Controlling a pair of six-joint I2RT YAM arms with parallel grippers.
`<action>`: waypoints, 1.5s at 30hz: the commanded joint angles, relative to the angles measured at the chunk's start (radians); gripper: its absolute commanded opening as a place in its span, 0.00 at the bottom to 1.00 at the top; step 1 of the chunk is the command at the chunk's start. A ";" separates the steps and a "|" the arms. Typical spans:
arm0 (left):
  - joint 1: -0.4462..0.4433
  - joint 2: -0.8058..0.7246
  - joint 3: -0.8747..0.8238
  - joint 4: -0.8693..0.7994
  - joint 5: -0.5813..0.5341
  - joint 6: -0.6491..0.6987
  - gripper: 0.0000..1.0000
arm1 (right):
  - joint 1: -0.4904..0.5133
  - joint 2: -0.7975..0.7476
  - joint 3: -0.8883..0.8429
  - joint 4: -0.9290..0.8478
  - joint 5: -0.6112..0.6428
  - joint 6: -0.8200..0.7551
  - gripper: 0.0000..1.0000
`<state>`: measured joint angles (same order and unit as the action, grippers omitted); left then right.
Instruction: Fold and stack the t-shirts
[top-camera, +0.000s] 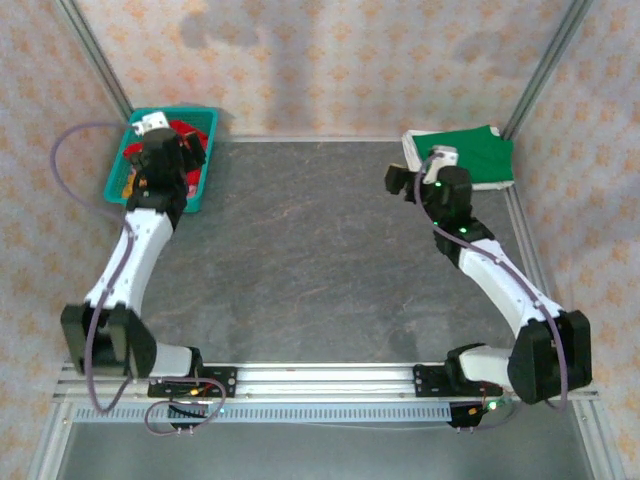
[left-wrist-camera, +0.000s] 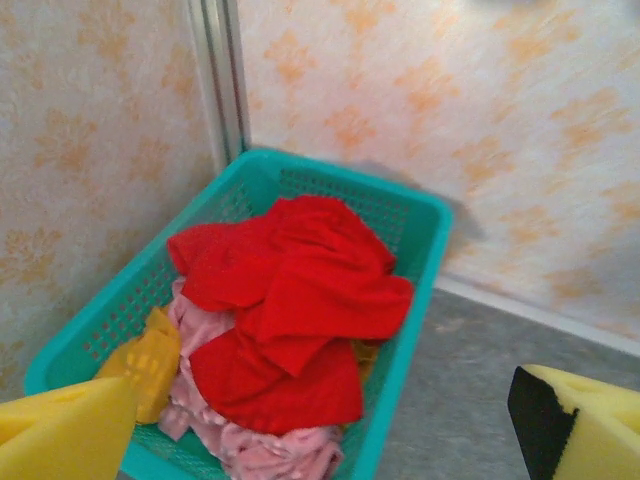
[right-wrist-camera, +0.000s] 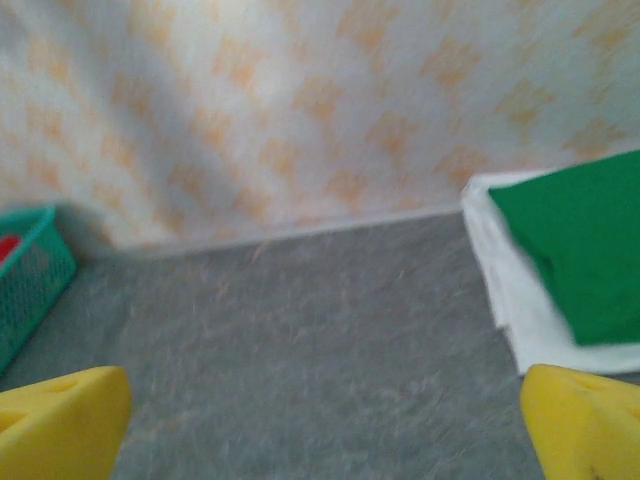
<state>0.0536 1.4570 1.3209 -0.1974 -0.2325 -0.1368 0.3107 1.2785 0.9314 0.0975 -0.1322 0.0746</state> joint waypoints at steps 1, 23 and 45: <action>0.055 0.138 0.139 -0.259 0.052 -0.034 0.98 | 0.083 0.039 0.073 -0.164 0.124 -0.082 1.00; 0.198 0.963 1.001 -0.654 0.130 0.008 0.85 | 0.157 0.028 -0.006 -0.306 0.117 -0.074 0.98; 0.105 0.356 0.947 -0.609 0.128 -0.044 0.00 | 0.160 0.019 0.039 -0.310 0.095 -0.066 0.96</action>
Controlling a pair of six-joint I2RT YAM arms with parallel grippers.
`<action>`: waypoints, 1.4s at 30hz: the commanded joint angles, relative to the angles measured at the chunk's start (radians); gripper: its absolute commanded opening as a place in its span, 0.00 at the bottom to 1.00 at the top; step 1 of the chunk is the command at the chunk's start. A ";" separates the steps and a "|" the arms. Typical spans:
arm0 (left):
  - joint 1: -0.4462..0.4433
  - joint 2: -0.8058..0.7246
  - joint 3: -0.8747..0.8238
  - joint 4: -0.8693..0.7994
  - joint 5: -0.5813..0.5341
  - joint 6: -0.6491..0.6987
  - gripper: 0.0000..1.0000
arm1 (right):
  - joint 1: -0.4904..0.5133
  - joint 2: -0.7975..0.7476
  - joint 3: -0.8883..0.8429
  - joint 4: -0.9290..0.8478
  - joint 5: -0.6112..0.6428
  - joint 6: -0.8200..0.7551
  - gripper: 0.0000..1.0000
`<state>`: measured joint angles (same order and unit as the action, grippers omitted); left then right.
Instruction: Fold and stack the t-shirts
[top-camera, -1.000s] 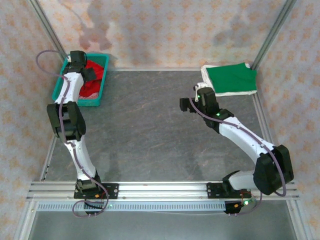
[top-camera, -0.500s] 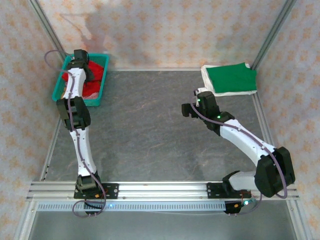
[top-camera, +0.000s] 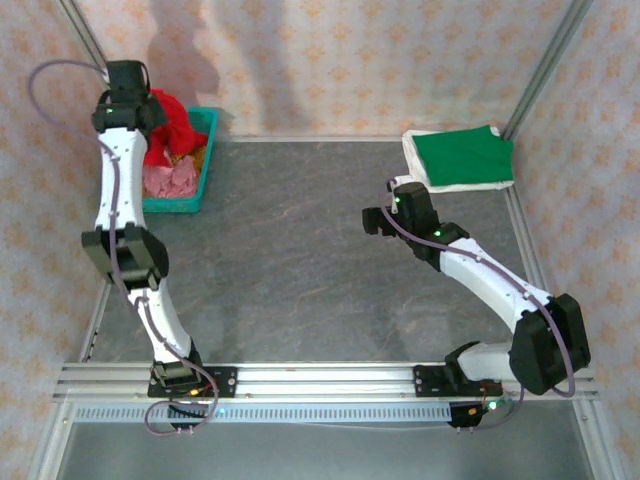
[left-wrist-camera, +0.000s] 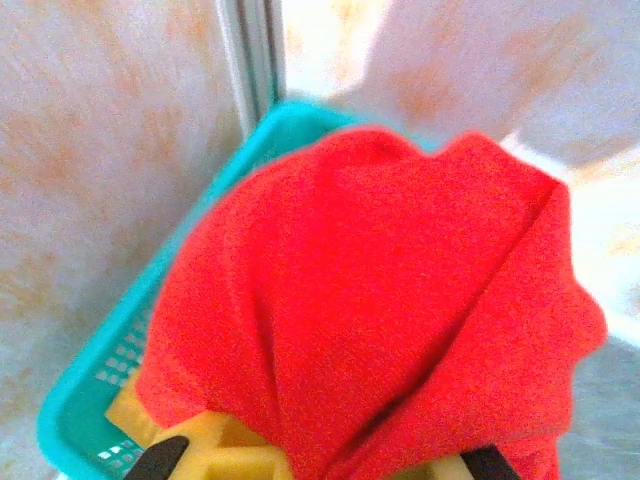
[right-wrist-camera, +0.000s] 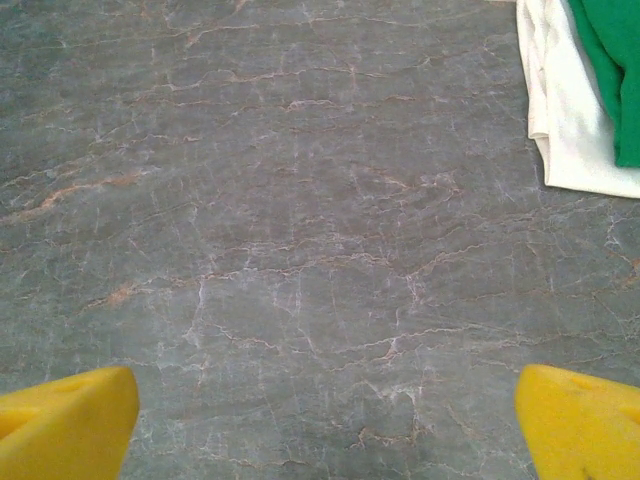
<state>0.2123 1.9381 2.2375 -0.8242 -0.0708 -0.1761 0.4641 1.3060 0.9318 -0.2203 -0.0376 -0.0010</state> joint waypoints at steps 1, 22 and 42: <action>-0.081 -0.169 0.025 0.022 -0.043 0.001 0.00 | 0.007 -0.010 0.039 0.012 0.002 0.010 0.96; -0.568 -0.331 -0.481 0.154 0.132 -0.201 0.31 | 0.007 -0.064 -0.019 0.108 0.147 0.098 0.97; -0.580 -0.508 -1.207 0.239 0.159 -0.337 0.58 | 0.179 0.284 0.189 0.017 -0.192 -0.056 0.84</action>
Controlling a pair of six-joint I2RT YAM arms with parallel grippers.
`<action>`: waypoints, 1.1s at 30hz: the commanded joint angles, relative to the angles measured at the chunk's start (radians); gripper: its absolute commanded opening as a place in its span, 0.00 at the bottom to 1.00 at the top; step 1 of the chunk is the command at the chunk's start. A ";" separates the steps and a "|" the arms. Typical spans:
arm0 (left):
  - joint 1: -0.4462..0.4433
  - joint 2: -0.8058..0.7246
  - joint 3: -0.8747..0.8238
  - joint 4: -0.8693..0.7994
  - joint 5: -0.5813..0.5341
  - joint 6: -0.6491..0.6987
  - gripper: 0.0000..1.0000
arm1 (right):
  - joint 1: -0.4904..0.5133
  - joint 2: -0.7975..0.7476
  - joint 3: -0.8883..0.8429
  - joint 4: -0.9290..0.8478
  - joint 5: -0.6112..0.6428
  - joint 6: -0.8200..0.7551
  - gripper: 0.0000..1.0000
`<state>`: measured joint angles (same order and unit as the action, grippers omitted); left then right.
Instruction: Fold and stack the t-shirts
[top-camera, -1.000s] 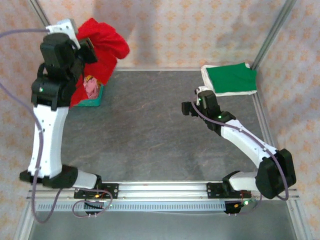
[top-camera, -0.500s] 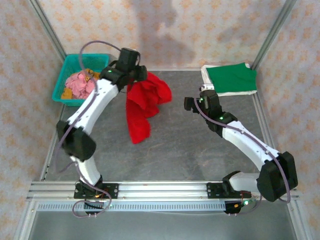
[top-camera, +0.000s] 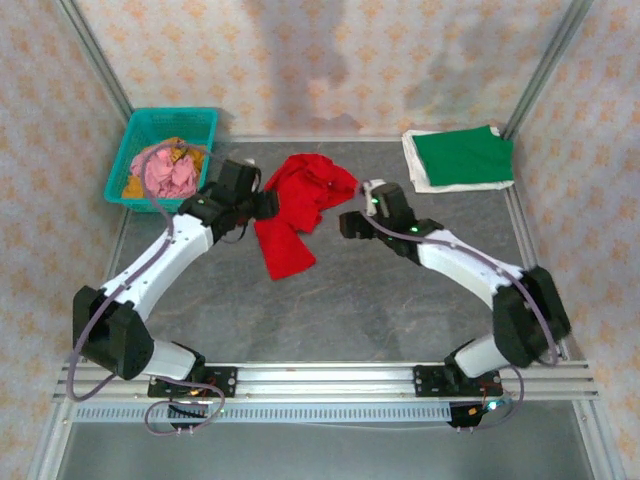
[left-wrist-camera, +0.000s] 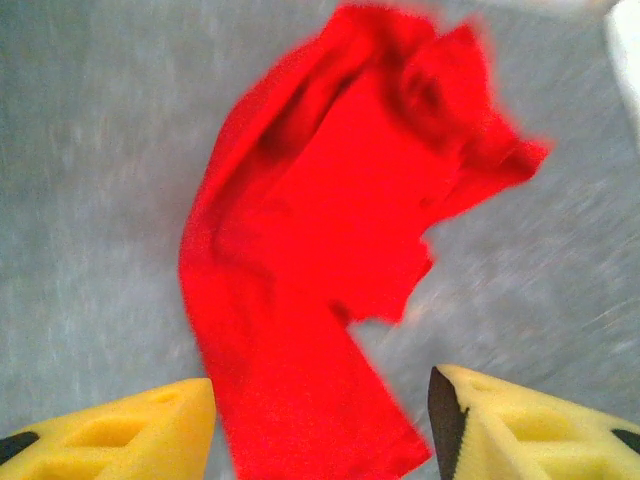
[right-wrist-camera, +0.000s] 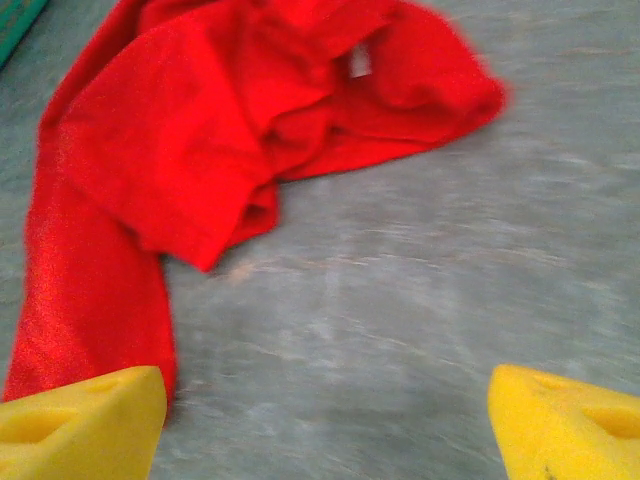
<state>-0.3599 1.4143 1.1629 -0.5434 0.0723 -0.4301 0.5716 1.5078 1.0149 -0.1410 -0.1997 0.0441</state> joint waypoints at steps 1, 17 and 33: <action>-0.009 0.000 -0.197 -0.001 0.043 -0.114 0.58 | 0.098 0.135 0.159 -0.091 -0.009 -0.133 0.84; -0.101 0.149 -0.392 0.253 0.008 -0.219 0.36 | 0.163 0.711 0.743 -0.283 0.056 -0.172 0.66; -0.064 -0.063 -0.382 0.025 -0.293 -0.207 0.00 | 0.154 0.658 0.836 -0.340 0.157 -0.122 0.00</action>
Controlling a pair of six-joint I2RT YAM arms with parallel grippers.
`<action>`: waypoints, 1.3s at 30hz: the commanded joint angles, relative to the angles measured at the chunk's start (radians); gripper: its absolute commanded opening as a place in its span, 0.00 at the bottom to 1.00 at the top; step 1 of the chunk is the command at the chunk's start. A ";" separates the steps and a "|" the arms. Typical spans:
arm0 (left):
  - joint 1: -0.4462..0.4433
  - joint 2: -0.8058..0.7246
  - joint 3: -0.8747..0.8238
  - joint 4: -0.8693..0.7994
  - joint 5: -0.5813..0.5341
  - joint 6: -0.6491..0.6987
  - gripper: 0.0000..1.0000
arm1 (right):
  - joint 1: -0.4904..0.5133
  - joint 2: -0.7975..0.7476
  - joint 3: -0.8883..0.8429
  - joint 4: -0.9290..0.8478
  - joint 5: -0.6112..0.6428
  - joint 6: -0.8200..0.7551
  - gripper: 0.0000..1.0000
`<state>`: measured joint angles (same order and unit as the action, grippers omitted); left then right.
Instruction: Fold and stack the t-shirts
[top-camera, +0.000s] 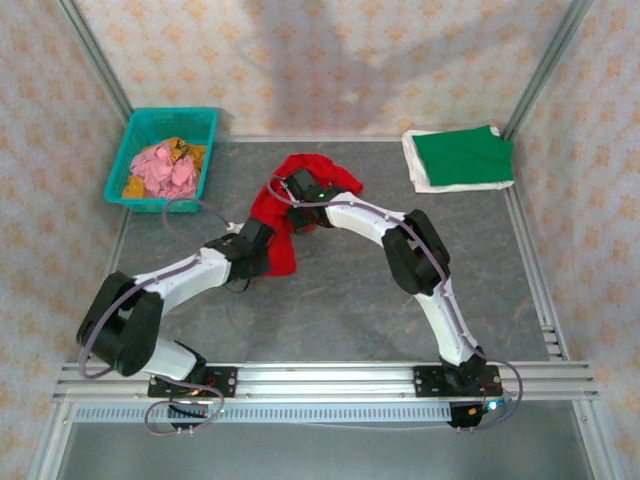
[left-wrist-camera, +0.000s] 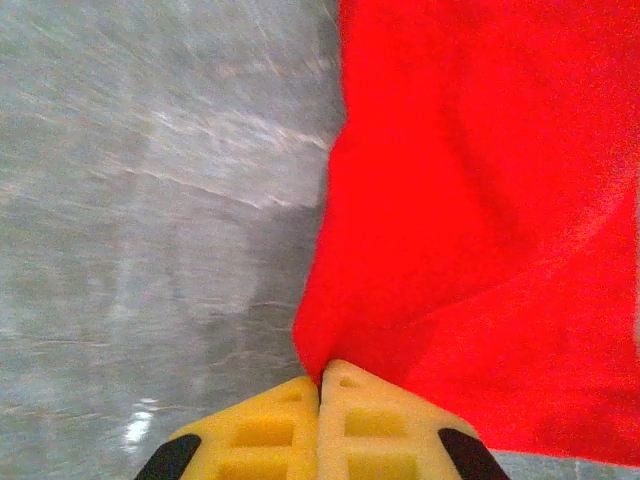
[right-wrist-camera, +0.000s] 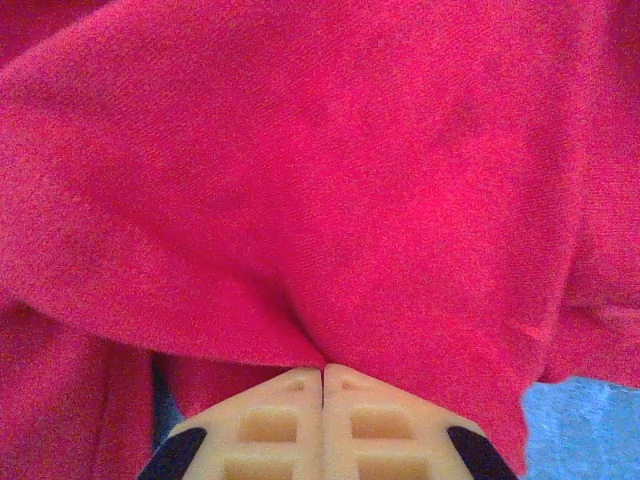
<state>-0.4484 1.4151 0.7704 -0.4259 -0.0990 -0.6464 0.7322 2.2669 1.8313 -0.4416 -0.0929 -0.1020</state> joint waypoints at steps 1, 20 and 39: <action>0.042 -0.091 0.010 -0.104 -0.128 0.011 0.00 | -0.010 -0.135 -0.003 -0.034 0.057 0.034 0.00; 0.203 -0.472 0.237 -0.296 -0.345 0.253 0.00 | -0.095 -0.932 -0.391 -0.058 0.400 -0.029 0.00; 0.199 -0.648 0.643 -0.463 0.298 0.199 0.00 | -0.091 -1.294 -0.046 -0.376 0.608 -0.097 0.00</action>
<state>-0.2535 0.7872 1.3598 -0.8791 0.0711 -0.4194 0.6384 0.9451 1.7229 -0.7490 0.4698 -0.1738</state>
